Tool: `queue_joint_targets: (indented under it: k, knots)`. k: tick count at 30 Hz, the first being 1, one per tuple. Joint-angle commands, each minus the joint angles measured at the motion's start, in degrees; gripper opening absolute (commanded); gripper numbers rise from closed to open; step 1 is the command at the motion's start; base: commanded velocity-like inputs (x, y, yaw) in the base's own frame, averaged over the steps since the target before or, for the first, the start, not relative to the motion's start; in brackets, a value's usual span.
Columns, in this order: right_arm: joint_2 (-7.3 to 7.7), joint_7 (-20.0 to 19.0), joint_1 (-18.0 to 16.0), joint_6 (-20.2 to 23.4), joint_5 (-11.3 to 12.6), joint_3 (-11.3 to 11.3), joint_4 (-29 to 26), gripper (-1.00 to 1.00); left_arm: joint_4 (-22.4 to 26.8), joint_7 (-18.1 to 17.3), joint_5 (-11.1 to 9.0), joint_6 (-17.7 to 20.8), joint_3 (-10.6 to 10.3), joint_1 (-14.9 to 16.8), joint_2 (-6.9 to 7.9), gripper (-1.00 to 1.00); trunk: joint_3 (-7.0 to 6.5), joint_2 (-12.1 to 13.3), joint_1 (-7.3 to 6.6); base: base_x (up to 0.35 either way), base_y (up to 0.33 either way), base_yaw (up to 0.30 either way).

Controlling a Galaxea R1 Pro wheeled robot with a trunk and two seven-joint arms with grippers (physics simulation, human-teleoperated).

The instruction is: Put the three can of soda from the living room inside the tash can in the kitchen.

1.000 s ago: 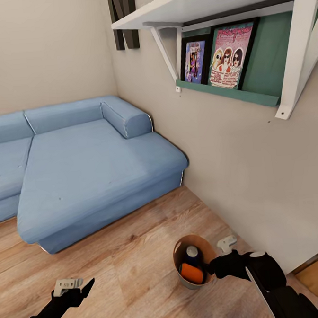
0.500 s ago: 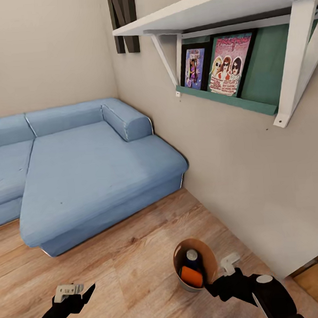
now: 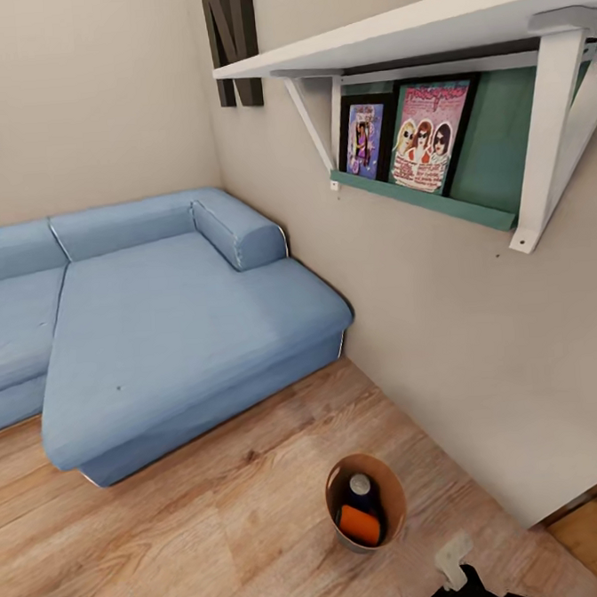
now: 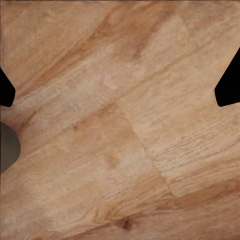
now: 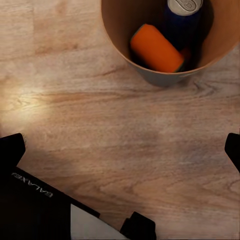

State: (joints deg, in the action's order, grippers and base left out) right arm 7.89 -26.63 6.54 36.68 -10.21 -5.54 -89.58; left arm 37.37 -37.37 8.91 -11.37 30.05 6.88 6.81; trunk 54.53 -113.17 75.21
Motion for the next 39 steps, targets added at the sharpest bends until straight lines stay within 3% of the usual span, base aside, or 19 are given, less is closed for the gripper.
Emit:
queue_joint_targets:
  k: [1, 5, 12, 16, 17, 21, 22, 27, 28, 33, 36, 37, 39]
  knots:
    - [-0.01, 0.14, 0.35, -0.17, 0.02, 0.00, 0.31, 1.00, -1.52, 0.04, -0.04, -0.82, 0.00, 0.00, 0.17, 1.00, -0.19, 0.42, -0.23, 0.000, 0.000, 0.000]
    - [-0.40, 0.88, 1.96, -2.77, 0.11, -0.02, 3.48, 1.00, -8.31, 0.18, -0.04, -5.56, 0.01, -0.02, 2.15, 1.00, -0.91, 2.02, -1.10, 0.000, 0.000, 0.000]
    - [-0.68, 3.90, 2.51, -9.37, 0.41, 0.97, 9.68, 1.00, -16.59, 1.01, -0.08, -12.56, 0.01, -0.02, 4.19, 1.00, -2.16, 4.83, -2.64, 0.000, 0.000, 0.000]
    - [-0.80, 4.83, 2.57, -14.53, 0.54, 5.09, 14.32, 1.00, -18.93, 5.49, -0.13, -17.22, 0.01, -0.19, 5.13, 1.00, -2.88, 6.43, -3.52, 0.000, 0.000, 0.000]
    - [-0.83, 5.16, 2.59, -18.71, 0.58, 7.15, 18.22, 1.00, -20.60, 8.03, -0.12, -19.74, 0.01, -0.68, 5.42, 1.00, -3.06, 6.83, -3.74, 0.000, 0.000, 0.000]
    - [-0.79, 5.37, 2.59, -21.26, 0.61, 8.27, 21.41, 1.00, -22.33, 9.13, -0.17, -20.88, 0.01, -0.93, 5.67, 1.00, -3.78, 8.44, -4.62, 0.000, 0.000, 0.000]
    - [-0.81, 5.38, 2.59, -22.90, 0.70, 10.32, 23.80, 1.00, -23.33, 9.65, -0.19, -21.27, 0.01, -1.04, 5.76, 1.00, -3.96, 8.84, -4.84, 0.000, 0.000, 0.000]
    - [-0.77, 4.97, 2.57, -29.35, 1.61, 15.95, 31.43, 1.00, -25.62, 11.77, -0.15, -21.54, 0.01, -1.12, 5.82, 1.00, -4.86, 10.84, -5.94, 0.000, 0.000, 0.000]
    - [-0.65, 4.82, 2.43, -34.22, 1.99, 18.09, 38.19, 1.00, -27.10, 13.81, -0.08, -21.61, 0.01, -1.14, 5.83, 1.00, -5.04, 11.24, -6.16, 0.000, 0.000, 0.000]
    - [-0.31, 4.73, 1.92, -42.02, 2.32, 20.15, 52.00, 1.00, -29.16, 16.14, 0.38, -21.64, -0.15, -1.16, 5.59, 1.00, -5.93, 13.25, -7.25, 0.000, 0.000, 0.000]
    - [-0.32, 4.92, 1.87, -43.64, 2.35, 20.36, 54.97, 1.00, -30.39, 18.90, 0.63, -21.24, -0.46, -1.16, 5.34, 1.00, -6.47, 14.45, -7.91, 0.000, 0.000, 0.000]
    - [-0.26, 5.08, 1.76, -44.38, 2.38, 20.43, 57.29, 1.00, -32.13, 22.66, 0.72, -20.46, -1.76, -1.16, 5.22, 1.00, -6.65, 14.85, -8.13, 0.000, 0.000, 0.000]
    - [-0.17, 5.18, 1.55, -44.88, 2.40, 20.48, 59.84, 1.00, -33.54, 25.77, 0.76, -19.35, -3.85, -1.16, 5.13, 1.00, -7.01, 15.66, -8.57, 0.000, 0.000, 0.000]
